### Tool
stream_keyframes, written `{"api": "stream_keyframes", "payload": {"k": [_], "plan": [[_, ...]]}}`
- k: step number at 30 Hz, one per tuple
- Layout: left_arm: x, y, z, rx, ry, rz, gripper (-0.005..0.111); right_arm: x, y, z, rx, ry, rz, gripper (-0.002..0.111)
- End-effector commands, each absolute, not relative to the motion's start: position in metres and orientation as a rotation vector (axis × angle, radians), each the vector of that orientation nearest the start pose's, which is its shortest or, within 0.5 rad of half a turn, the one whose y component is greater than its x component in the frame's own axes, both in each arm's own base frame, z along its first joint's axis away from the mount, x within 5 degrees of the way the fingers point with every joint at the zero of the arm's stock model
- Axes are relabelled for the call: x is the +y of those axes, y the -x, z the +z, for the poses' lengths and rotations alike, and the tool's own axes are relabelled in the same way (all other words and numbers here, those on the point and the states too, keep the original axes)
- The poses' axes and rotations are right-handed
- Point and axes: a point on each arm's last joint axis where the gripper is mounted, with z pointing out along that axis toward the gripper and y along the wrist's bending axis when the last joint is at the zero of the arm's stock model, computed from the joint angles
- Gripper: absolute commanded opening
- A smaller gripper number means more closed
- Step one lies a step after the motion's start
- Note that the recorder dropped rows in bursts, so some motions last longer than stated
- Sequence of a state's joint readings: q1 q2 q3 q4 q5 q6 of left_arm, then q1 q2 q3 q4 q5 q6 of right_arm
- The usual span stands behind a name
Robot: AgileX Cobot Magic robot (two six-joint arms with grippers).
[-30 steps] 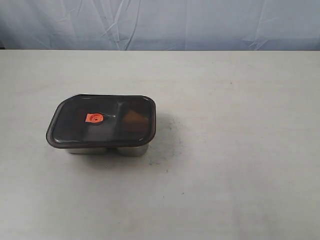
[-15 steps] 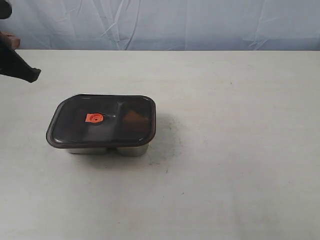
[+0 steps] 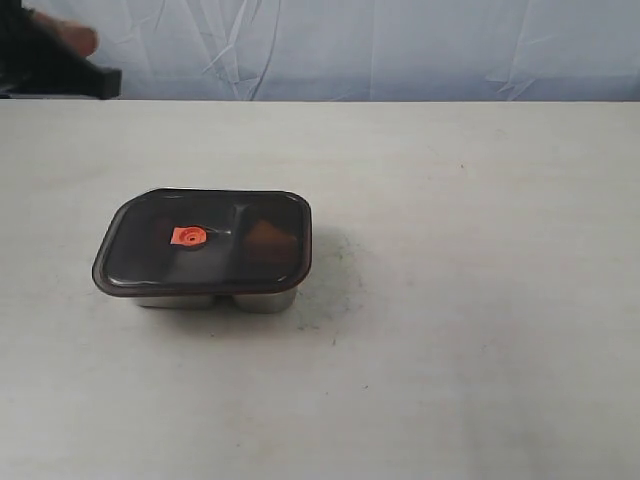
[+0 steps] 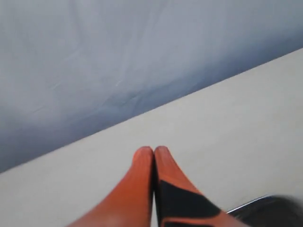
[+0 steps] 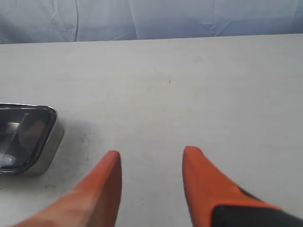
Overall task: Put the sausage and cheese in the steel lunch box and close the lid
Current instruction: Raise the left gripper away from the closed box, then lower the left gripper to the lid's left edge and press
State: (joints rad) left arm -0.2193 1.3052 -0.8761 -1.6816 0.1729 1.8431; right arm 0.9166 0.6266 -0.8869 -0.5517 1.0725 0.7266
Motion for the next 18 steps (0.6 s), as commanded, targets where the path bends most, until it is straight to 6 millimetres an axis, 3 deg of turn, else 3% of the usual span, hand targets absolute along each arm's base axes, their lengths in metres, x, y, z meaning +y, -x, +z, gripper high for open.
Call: {"api": "stream_keyframes", "payload": {"k": [1, 4, 6, 9, 13, 18], "plan": [[-0.118, -0.258, 0.345, 1.57, -0.731, -0.742, 0.0, 0.042, -0.084, 0.38, 2.121, 0.256, 0.274, 0.042], [-0.132, -0.233, 0.355, 1.416, -0.9, -1.05, 0.0, 0.042, -0.084, 0.38, 2.121, 0.256, 0.274, 0.042], [-0.136, -0.219, 0.351, 1.406, -1.052, -1.157, 0.0, 0.042, -0.084, 0.38, 2.121, 0.256, 0.274, 0.042], [-0.133, -0.209, 0.328, 1.527, -1.332, -1.055, 0.0, 0.042, -0.084, 0.38, 2.121, 0.256, 0.274, 0.042], [-0.125, -0.196, 0.292, 1.878, -1.582, -0.939, 0.0, 0.042, -0.085, 0.38, 2.12, 0.257, 0.276, 0.042], [-0.116, -0.203, 0.26, 2.245, -1.462, -0.562, 0.0, 0.043, -0.084, 0.38, 2.119, 0.258, 0.292, 0.042]]}}
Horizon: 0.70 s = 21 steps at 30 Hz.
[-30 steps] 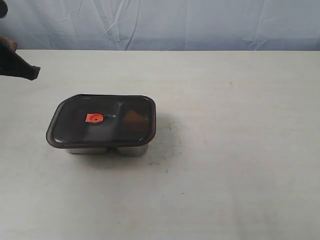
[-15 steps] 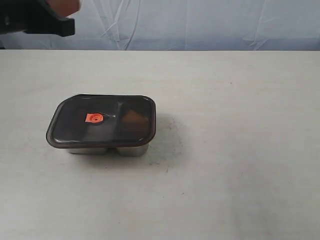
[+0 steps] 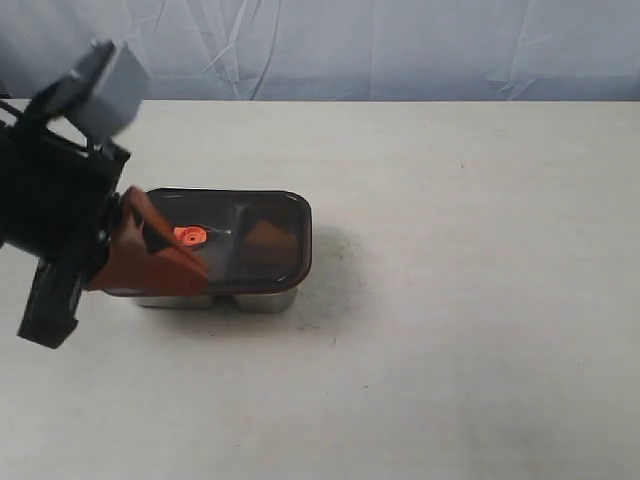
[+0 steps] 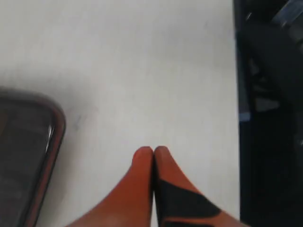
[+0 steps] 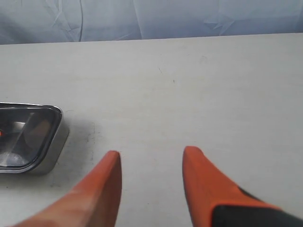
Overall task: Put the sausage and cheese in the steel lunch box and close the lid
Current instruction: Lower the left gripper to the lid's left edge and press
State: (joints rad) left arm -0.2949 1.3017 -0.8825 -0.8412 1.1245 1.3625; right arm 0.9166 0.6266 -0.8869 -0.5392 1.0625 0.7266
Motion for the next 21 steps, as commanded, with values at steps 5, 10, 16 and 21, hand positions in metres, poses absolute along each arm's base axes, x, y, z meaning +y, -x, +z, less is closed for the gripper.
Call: {"api": "stream_keyframes", "payload": {"k": [5, 10, 16, 21], "plan": [[-0.108, -0.204, 0.246, 2.465, -1.322, -0.444, 0.0, 0.044, -0.085, 0.381, 2.107, 0.262, 0.303, 0.042], [-0.109, -0.209, 0.228, 2.648, -1.226, -0.484, 0.0, 0.044, -0.084, 0.381, 2.109, 0.261, 0.301, 0.042], [-0.109, -0.221, 0.198, 2.798, -1.212, -0.449, 0.0, 0.044, -0.084, 0.38, 2.11, 0.269, 0.294, 0.042], [-0.108, -0.23, 0.184, 2.853, -1.139, -0.378, 0.0, 0.044, -0.084, 0.38, 2.11, 0.273, 0.287, 0.042]]}}
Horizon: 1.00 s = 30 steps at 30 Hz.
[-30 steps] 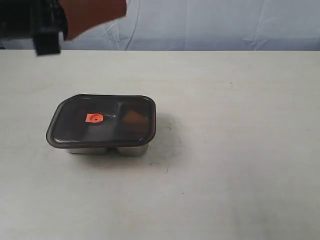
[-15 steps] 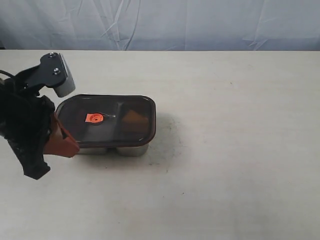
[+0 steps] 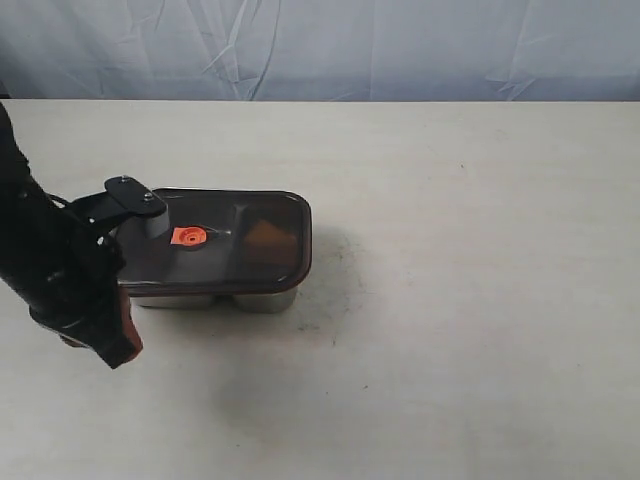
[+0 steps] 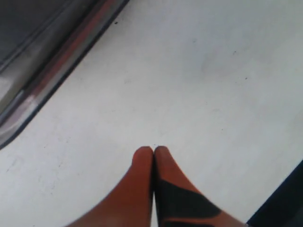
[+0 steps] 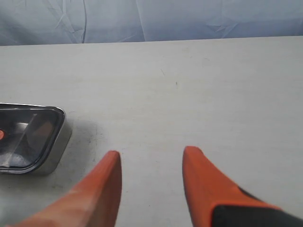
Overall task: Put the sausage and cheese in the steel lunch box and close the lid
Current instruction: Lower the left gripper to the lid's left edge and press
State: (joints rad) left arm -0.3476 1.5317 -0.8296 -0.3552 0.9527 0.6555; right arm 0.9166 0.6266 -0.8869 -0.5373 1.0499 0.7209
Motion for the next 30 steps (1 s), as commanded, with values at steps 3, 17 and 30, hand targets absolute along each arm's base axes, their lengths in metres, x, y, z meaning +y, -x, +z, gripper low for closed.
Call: {"api": "stream_keyframes", "payload": {"k": [3, 17, 30], "plan": [[-0.107, -0.236, 0.183, 2.831, -1.082, -0.318, 0.0, 0.044, -0.085, 0.38, 2.109, 0.273, 0.286, 0.042], [-0.103, -0.25, 0.183, 2.744, -0.977, -0.177, 0.0, 0.043, -0.085, 0.38, 2.111, 0.273, 0.284, 0.042], [-0.101, -0.256, 0.181, 2.726, -0.936, -0.112, 0.0, 0.045, -0.083, 0.379, 2.128, 0.272, 0.313, 0.042]]}}
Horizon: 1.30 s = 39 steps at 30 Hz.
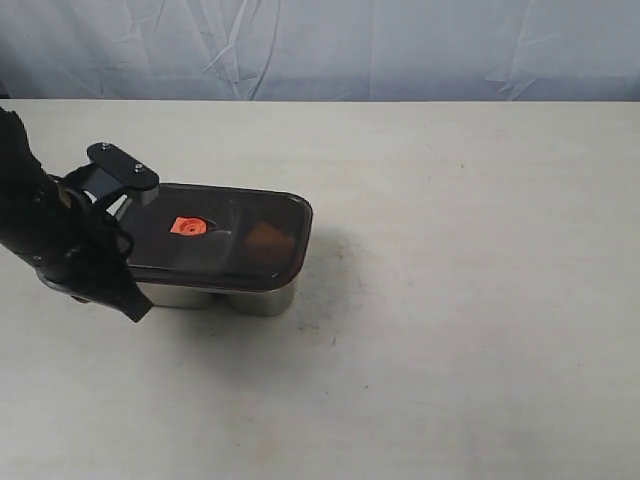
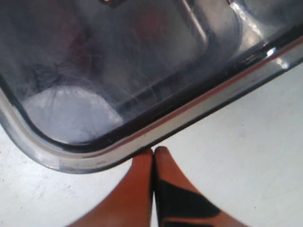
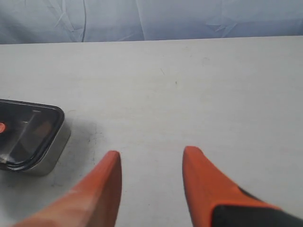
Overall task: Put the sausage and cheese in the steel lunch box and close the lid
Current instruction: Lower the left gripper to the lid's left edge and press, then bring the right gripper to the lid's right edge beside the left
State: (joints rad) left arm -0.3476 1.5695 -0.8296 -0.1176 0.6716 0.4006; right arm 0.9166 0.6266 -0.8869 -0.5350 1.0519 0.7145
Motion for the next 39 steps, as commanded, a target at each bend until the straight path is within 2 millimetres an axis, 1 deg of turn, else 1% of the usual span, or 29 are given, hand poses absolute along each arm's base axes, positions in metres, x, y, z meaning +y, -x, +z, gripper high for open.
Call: {"api": "stream_keyframes", "payload": {"k": [1, 2, 4, 5, 6, 7, 8, 10, 11, 12, 13, 15, 18, 23, 25, 30, 33, 39], "plan": [[-0.101, -0.255, 0.184, 2.746, -0.946, -0.121, 0.0, 0.049, -0.083, 0.377, 2.137, 0.28, 0.342, 0.042], [-0.102, -0.255, 0.188, 2.757, -0.947, -0.13, 0.0, 0.052, -0.084, 0.373, 2.139, 0.291, 0.354, 0.041], [-0.104, -0.254, 0.2, 2.766, -0.937, -0.163, 0.0, 0.064, -0.09, 0.357, 2.164, 0.333, 0.362, 0.033], [-0.104, -0.253, 0.204, 2.771, -0.931, -0.179, 0.0, 0.07, -0.093, 0.348, 2.175, 0.34, 0.369, 0.027], [-0.104, -0.252, 0.21, 2.764, -0.931, -0.183, 0.0, 0.078, -0.097, 0.337, 2.19, 0.352, 0.387, 0.019], [-0.104, -0.251, 0.217, 2.748, -0.93, -0.185, 0.0, 0.091, -0.103, 0.326, 2.183, 0.377, 0.426, 0.008], [-0.104, -0.252, 0.226, 2.711, -0.918, -0.182, 0.0, 0.103, -0.109, 0.32, 2.161, 0.394, 0.478, 0.0], [-0.098, -0.259, 0.244, 2.602, -0.779, -0.164, 0.0, 0.131, -0.123, 0.314, 2.099, 0.459, 0.564, -0.001], [-0.093, -0.264, 0.249, 2.563, -0.699, -0.155, 0.0, 0.147, -0.132, 0.307, 2.086, 0.503, 0.583, -0.001], [-0.085, -0.267, 0.251, 2.561, -0.638, -0.136, 0.0, 0.16, -0.139, 0.298, 2.091, 0.531, 0.598, -0.001], [-0.076, -0.27, 0.248, 2.598, -0.581, -0.117, 0.0, 0.172, -0.148, 0.29, 2.128, 0.548, 0.581, -0.001], [-0.063, -0.274, 0.241, 2.661, -0.495, -0.09, 0.0, 0.188, -0.16, 0.277, 2.185, 0.568, 0.543, -0.001], [-0.052, -0.279, 0.232, 2.711, -0.394, -0.092, 0.0, 0.207, -0.175, 0.267, 2.227, 0.593, 0.505, -0.001], [-0.049, -0.278, 0.214, 2.845, -0.395, -0.077, 0.0, 0.226, -0.19, 0.259, 2.247, 0.617, 0.473, -0.001], [-0.05, -0.281, 0.206, 2.876, -0.398, -0.077, 0.0, 0.229, -0.192, 0.26, 2.245, 0.616, 0.475, -0.001], [-0.05, -0.285, 0.191, 2.926, -0.404, -0.075, 0.0, 0.229, -0.193, 0.261, 2.251, 0.612, 0.463, -0.001], [-0.052, -0.288, 0.185, 2.925, -0.388, -0.093, 0.0, 0.228, -0.193, 0.261, 2.258, 0.611, 0.455, -0.001], [-0.053, -0.291, 0.187, 2.892, -0.371, -0.106, 0.0, 0.228, -0.193, 0.261, 2.258, 0.613, 0.451, -0.001]]}}
